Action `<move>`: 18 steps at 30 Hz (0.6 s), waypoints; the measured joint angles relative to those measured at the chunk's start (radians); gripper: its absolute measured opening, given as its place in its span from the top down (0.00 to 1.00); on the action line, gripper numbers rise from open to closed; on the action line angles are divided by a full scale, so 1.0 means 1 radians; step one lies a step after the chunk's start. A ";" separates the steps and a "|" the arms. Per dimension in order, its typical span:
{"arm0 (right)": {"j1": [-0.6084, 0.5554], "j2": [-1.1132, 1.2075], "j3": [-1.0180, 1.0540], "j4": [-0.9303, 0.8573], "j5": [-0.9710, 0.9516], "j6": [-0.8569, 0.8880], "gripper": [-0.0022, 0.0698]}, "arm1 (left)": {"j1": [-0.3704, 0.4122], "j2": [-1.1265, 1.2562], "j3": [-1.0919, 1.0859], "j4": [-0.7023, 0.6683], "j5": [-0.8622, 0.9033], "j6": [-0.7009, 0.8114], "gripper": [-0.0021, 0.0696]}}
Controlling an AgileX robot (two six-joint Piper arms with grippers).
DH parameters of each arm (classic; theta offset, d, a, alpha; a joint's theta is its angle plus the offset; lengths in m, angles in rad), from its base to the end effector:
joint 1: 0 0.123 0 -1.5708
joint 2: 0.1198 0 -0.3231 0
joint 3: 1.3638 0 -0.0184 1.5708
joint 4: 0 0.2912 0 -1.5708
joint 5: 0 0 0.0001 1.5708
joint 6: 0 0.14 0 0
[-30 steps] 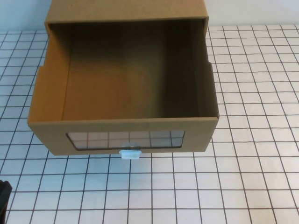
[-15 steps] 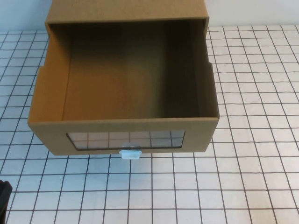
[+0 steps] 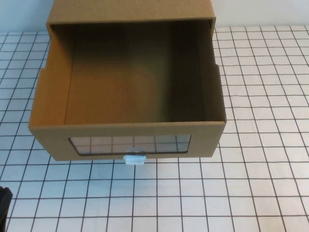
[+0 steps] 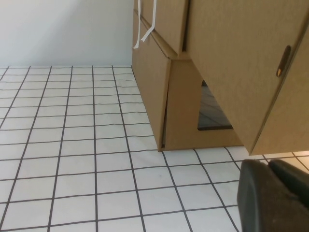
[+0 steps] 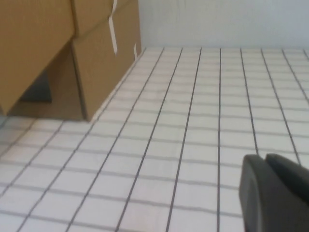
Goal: Open the shoe box
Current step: 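Pull the top drawer of the cardboard box fully open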
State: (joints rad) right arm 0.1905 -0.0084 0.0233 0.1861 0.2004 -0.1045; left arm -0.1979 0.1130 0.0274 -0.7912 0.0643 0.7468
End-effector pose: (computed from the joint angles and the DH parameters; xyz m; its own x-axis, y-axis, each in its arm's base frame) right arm 0.1039 0.0253 0.1808 -0.1393 0.0524 -0.9889 -0.2149 0.9732 0.0818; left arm 0.1130 -0.0293 0.1866 -0.1067 -0.0228 -0.9940 0.2366 0.9704 -0.0476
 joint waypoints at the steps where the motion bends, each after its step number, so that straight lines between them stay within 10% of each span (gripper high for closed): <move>1: 0.000 0.000 0.000 -0.002 0.038 -0.005 0.99 | 0.000 0.000 0.000 0.000 0.000 0.000 0.97; 18: 0.000 0.000 0.000 0.007 0.201 -0.013 0.99 | 0.000 0.000 0.000 0.000 0.000 0.000 0.97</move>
State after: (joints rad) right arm 0.1905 -0.0084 0.0233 0.1928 0.4014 -0.1172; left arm -0.1979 0.1130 0.0274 -0.7912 0.0643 0.7468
